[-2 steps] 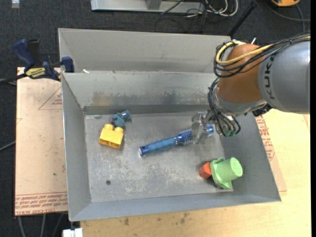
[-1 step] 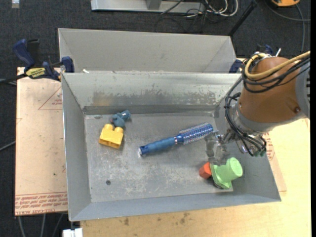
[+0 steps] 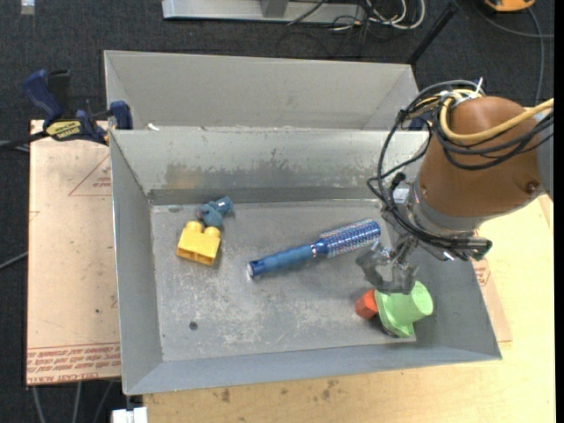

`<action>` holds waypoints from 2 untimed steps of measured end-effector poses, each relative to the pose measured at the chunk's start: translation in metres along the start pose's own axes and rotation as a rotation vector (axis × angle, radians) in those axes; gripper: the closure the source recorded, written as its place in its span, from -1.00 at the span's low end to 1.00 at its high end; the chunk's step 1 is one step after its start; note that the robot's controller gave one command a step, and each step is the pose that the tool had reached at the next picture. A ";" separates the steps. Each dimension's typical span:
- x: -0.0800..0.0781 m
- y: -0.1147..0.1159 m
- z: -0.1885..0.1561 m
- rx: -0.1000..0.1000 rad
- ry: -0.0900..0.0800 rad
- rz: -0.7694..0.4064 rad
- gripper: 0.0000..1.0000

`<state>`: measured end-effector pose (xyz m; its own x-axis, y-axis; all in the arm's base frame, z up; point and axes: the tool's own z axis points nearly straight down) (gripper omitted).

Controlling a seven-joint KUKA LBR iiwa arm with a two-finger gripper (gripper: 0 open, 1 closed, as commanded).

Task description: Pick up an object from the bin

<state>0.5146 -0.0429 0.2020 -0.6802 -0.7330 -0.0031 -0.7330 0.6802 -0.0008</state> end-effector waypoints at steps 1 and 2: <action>0.010 -0.010 0.091 -0.008 0.002 -0.065 1.00; 0.023 -0.050 -0.042 0.008 -0.003 -0.040 1.00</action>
Offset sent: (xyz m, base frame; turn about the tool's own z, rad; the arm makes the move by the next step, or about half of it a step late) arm 0.0019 -0.0166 -0.0874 -0.0681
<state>0.5354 -0.0933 0.2438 -0.6503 -0.7597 -0.0060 -0.7596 0.6503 -0.0092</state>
